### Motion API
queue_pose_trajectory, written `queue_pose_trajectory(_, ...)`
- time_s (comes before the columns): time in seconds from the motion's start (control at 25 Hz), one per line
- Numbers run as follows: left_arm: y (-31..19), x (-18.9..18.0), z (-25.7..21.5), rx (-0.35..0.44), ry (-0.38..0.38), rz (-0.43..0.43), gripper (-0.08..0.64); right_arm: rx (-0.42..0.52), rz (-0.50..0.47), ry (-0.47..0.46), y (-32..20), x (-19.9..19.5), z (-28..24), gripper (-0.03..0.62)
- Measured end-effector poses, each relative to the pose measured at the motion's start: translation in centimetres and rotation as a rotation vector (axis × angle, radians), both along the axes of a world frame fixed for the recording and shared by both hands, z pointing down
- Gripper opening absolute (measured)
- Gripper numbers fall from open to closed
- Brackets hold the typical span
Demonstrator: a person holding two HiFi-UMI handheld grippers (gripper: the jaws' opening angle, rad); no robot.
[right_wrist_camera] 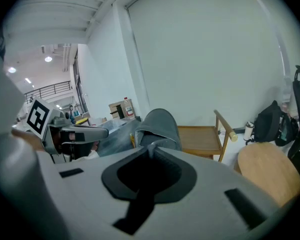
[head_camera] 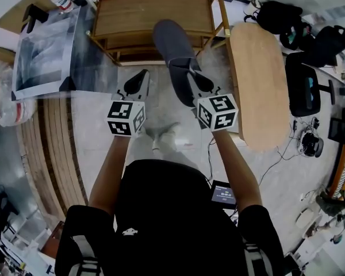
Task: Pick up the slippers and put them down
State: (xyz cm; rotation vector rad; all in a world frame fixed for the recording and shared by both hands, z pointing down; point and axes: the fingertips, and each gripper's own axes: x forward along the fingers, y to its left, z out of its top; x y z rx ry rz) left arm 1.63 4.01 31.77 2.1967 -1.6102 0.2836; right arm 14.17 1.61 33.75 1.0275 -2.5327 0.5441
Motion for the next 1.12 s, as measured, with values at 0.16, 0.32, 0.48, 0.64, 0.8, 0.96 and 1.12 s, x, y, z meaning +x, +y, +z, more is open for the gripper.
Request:
queue_pose_trajectory(0.16,0.0,-1.9,1.9,-0.034,-0.001,0.004,0.006,-0.042,0.008,0.004,-0.1,-1.7,2.0,0.014)
queue_pose_trajectory(0.32,0.0,-3.4,4.3,-0.065,-0.001,0.014,0.005,-0.059,0.006,0.013,-0.1,-3.1,4.1,0.014)
queue_pose_trajectory(0.48,0.2,-4.4,7.4,-0.086,-0.019,0.036,0.005,-0.071,0.011,0.01,0.0,-4.4,6.5,0.014)
queue_pose_trajectory(0.64,0.4,-4.8,11.7,-0.094,0.008,0.061,0.005,-0.08,0.014,0.018,0.4,-5.4,10.3,0.014)
queue_pose_trajectory(0.8,0.7,-4.9,16.8,-0.098,0.029,0.083,0.006,-0.085,0.004,0.027,0.8,-6.1,14.9,0.014)
queue_pose_trajectory(0.96,0.9,-5.0,21.9,-0.096,0.025,0.095,0.005,-0.087,-0.005,0.036,1.2,-6.2,20.0,0.014)
queue_pose_trajectory(1.12,1.6,-5.3,27.4,-0.099,0.023,0.115,0.006,-0.102,-0.007,0.055,1.6,-6.4,26.1,0.014)
